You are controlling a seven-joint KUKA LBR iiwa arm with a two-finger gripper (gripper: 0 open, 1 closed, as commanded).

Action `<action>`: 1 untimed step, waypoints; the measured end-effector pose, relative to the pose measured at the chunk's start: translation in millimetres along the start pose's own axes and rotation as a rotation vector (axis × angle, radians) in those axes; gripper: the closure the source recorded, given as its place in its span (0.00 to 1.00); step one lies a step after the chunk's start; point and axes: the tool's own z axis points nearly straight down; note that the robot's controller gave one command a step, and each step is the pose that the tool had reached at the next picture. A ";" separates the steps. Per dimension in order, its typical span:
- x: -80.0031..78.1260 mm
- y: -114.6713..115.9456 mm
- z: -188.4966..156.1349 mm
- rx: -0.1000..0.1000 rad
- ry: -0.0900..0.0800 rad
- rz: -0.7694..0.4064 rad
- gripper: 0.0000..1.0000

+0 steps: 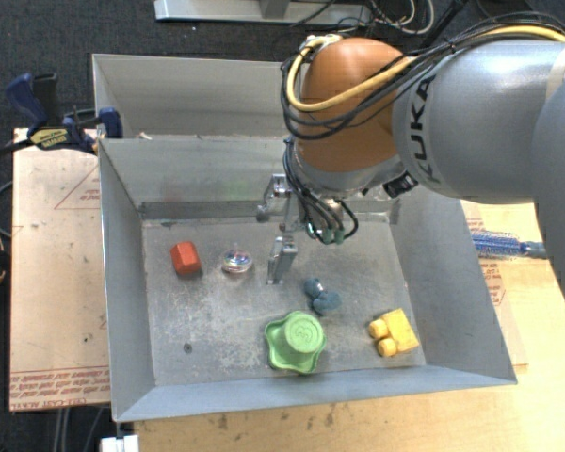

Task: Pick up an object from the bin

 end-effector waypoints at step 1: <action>-32.7 3.8 129.1 -0.001 -0.011 -0.171 0.00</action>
Offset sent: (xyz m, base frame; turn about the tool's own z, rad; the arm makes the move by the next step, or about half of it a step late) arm 0.0288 0.0022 -0.1328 -0.1712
